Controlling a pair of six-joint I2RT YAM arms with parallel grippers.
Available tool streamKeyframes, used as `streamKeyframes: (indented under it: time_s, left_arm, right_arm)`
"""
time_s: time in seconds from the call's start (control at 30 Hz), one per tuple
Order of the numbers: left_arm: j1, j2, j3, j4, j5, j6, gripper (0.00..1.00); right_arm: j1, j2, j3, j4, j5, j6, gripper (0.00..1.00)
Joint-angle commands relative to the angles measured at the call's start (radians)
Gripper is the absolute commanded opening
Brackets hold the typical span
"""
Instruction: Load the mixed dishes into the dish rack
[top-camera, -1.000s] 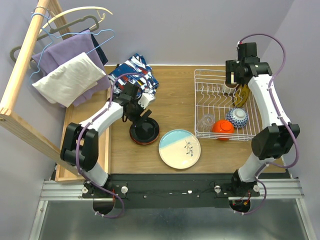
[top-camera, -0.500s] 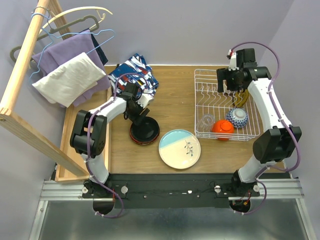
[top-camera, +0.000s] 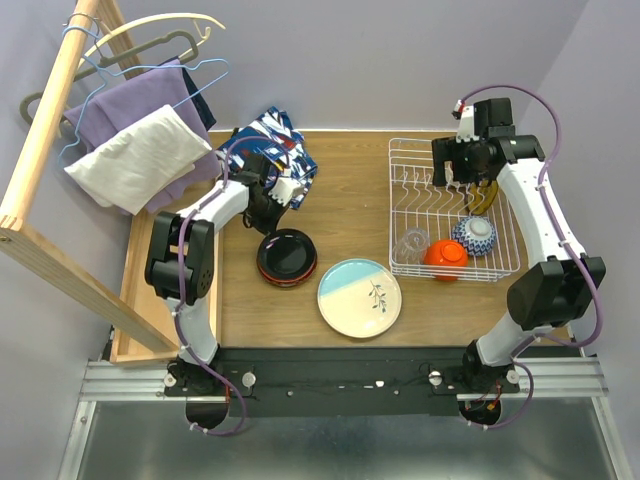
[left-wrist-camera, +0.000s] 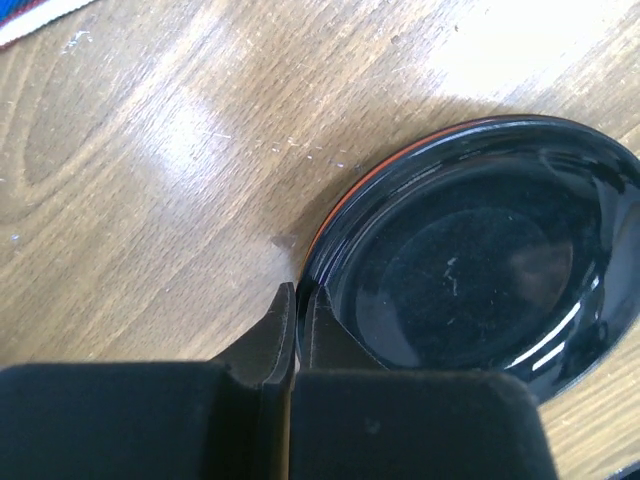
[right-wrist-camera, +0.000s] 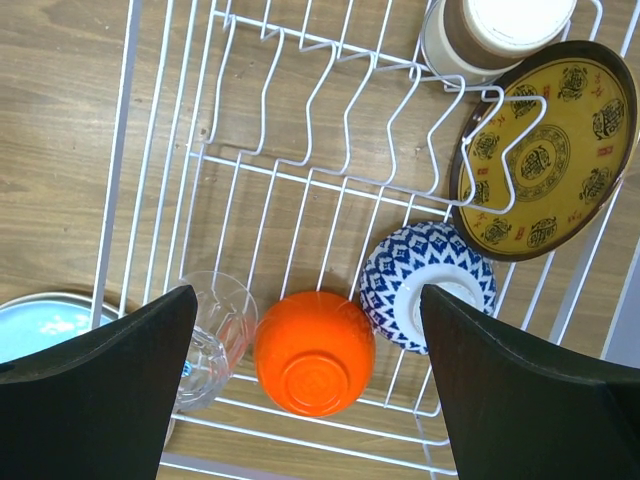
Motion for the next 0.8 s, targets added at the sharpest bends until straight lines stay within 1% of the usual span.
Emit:
streamKeyframes:
  time_s: [0.0, 0.1, 0.13, 0.2, 0.23, 0.33, 0.37, 0.43, 0.5, 0.57, 0.6, 0.67, 0.7, 0.77]
  left_arm:
    - [0.006, -0.055, 0.053, -0.047, -0.013, 0.033, 0.0]
    - [0.006, -0.128, 0.083, -0.078, 0.025, 0.041, 0.0]
    - [0.006, -0.143, 0.086, -0.087, 0.036, 0.042, 0.0]
    - [0.005, -0.184, 0.086, -0.104, 0.071, 0.047, 0.0]
    - [0.003, -0.197, 0.083, -0.107, 0.077, 0.048, 0.0]
    - [-0.011, -0.252, 0.053, -0.115, 0.09, 0.064, 0.0]
    - [-0.014, -0.269, 0.041, -0.112, 0.096, 0.07, 0.0]
    - [-0.018, -0.316, -0.001, -0.098, 0.12, 0.088, 0.0]
    - [-0.024, -0.361, -0.031, -0.095, 0.137, 0.1, 0.0]
    - [-0.034, -0.39, -0.042, -0.091, 0.16, 0.116, 0.0]
    - [-0.035, -0.421, -0.05, -0.078, 0.162, 0.117, 0.0]
    - [-0.051, -0.447, -0.05, -0.069, 0.168, 0.116, 0.0]
    - [-0.052, -0.465, -0.038, -0.069, 0.172, 0.113, 0.0]
    - [-0.058, -0.478, -0.018, -0.078, 0.197, 0.104, 0.0]
  right_arm:
    - [-0.004, 0.016, 0.047, 0.001, -0.046, -0.015, 1.0]
    - [-0.002, 0.036, 0.075, -0.014, -0.126, -0.044, 1.0]
    - [-0.002, 0.042, 0.102, -0.042, -0.222, -0.063, 1.0]
    - [-0.002, 0.067, 0.136, -0.074, -0.346, -0.128, 1.0]
    - [-0.002, 0.077, 0.168, -0.109, -0.482, -0.15, 1.0]
    - [-0.002, 0.137, 0.214, -0.146, -0.676, -0.202, 0.99]
    - [-0.001, 0.151, 0.237, -0.142, -0.709, -0.202, 0.96]
    - [0.017, 0.211, 0.277, -0.151, -0.79, -0.216, 0.95]
    - [0.057, 0.287, 0.371, -0.177, -0.829, -0.272, 0.92]
    - [0.086, 0.34, 0.449, -0.217, -0.894, -0.31, 0.91]
    - [0.122, 0.36, 0.507, -0.221, -0.916, -0.332, 0.91]
    - [0.157, 0.403, 0.543, -0.22, -0.96, -0.357, 0.92]
    - [0.194, 0.409, 0.546, -0.215, -0.968, -0.385, 0.92]
    - [0.229, 0.421, 0.531, -0.221, -1.007, -0.434, 0.93]
